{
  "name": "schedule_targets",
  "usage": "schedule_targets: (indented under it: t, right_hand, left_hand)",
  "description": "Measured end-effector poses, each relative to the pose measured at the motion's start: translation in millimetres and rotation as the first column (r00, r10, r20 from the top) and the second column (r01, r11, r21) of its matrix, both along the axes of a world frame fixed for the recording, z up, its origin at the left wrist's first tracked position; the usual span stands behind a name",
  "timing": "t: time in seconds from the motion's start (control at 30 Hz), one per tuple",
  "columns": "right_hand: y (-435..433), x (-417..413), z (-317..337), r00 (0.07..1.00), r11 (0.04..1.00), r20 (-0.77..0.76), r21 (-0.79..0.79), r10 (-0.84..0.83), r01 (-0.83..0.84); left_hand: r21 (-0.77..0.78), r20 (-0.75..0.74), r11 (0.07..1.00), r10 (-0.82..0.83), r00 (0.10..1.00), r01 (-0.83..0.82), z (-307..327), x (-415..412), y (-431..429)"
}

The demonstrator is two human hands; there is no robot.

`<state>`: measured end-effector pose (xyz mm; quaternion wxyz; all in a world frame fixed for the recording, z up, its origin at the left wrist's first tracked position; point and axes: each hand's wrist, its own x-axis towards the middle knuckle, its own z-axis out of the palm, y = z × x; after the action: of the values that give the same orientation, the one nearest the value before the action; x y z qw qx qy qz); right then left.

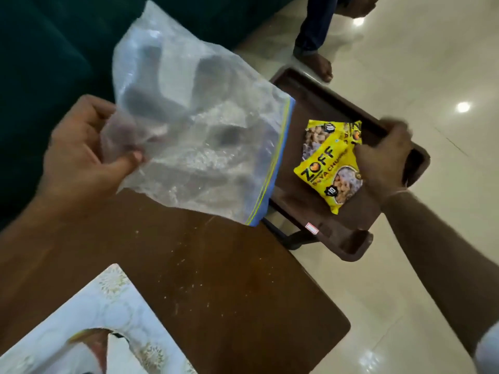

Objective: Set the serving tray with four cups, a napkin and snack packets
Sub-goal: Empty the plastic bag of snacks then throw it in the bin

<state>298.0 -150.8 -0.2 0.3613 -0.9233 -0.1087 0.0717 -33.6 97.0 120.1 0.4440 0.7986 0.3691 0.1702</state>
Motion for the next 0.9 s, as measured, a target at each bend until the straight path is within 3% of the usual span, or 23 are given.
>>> schedule_targets:
  t: [0.03, 0.1, 0.13, 0.2, 0.27, 0.33, 0.4, 0.43, 0.5, 0.57, 0.6, 0.67, 0.73, 0.83, 0.9]
  right_hand:
    - [13.4, -4.8, 17.1, 0.99, 0.987, 0.084, 0.104, 0.112, -0.121]
    - [49.2, -17.8, 59.5, 0.875, 0.832, 0.026, 0.298, 0.483, -0.468]
    - [69.7, -27.9, 82.6, 0.747, 0.717, -0.052, 0.333, 0.662, -0.612]
    - [106.3, -47.2, 128.0, 0.489, 0.517, -0.171, 0.318, 0.856, -0.795]
    - [135.0, -61.0, 165.2, 0.334, 0.414, -0.275, 0.323, 0.902, -0.851]
    - [151.1, -78.7, 195.5, 0.318, 0.424, -0.306, 0.4, 0.897, -0.813]
    - [160.0, -97.8, 222.2, 0.321, 0.455, -0.329, 0.526, 0.888, -0.719]
    - [165.3, -109.5, 239.5, 0.302, 0.44, -0.323, 0.585, 0.897, -0.681]
    - [177.0, -134.8, 276.9, 0.25, 0.396, -0.308, 0.672, 0.918, -0.626]
    - [189.7, -158.7, 317.2, 0.189, 0.346, -0.293, 0.725, 0.937, -0.595]
    - [197.1, -171.1, 339.8, 0.152, 0.318, -0.284, 0.747, 0.947, -0.584]
    - [207.8, -201.4, 382.1, 0.077, 0.275, -0.278, 0.796, 0.957, -0.54]
    - [217.7, -229.9, 419.1, 0.118, 0.287, -0.266, 0.803, 0.957, -0.523]
    - [227.9, -279.0, 471.2, 0.362, 0.391, -0.202, 0.708, 0.91, -0.588]
    - [225.6, -306.3, 498.5, 0.431, 0.418, -0.162, 0.676, 0.888, -0.607]
  left_hand:
    - [0.036, -0.014, 0.999, -0.039, 0.999, 0.04, 7.6, -3.8, -1.2]
    - [0.076, -0.044, 0.992, -0.102, 0.994, 0.105, 21.5, -4.0, -2.7]
    - [0.077, -0.044, 0.99, -0.118, 0.992, 0.121, 29.6, -5.0, -2.1]
    - [0.107, -0.016, 0.985, -0.135, 0.991, 0.136, 49.1, -10.0, 1.2]
    - [0.194, 0.0, 0.973, -0.125, 0.992, 0.123, 70.1, -18.8, 7.7]
    - [0.285, 0.042, 0.958, -0.02, 0.999, 0.007, 92.7, -36.1, 17.0]
    - [0.295, 0.14, 0.929, 0.19, 0.972, -0.224, 110.3, -56.6, 25.3]
    - [0.214, 0.2, 0.905, 0.327, 0.924, -0.367, 120.0, -69.2, 28.9]
    - [-0.152, 0.28, 0.829, 0.558, 0.781, -0.538, 142.4, -92.6, 32.3]
    - [-0.523, 0.289, 0.737, 0.626, 0.725, -0.428, 161.4, -113.2, 33.8]
    - [-0.626, 0.293, 0.706, 0.606, 0.74, -0.331, 173.5, -124.7, 32.9]
    - [-0.674, 0.331, 0.702, 0.566, 0.755, -0.23, 198.7, -149.2, 30.1]
    - [-0.668, 0.402, 0.698, 0.63, 0.664, -0.258, 226.5, -171.5, 32.1]
    - [-0.652, 0.493, 0.669, 0.732, 0.471, -0.357, 280.0, -227.0, 38.6]
    - [-0.564, 0.554, 0.708, 0.706, 0.441, -0.425, 310.1, -264.7, 36.5]
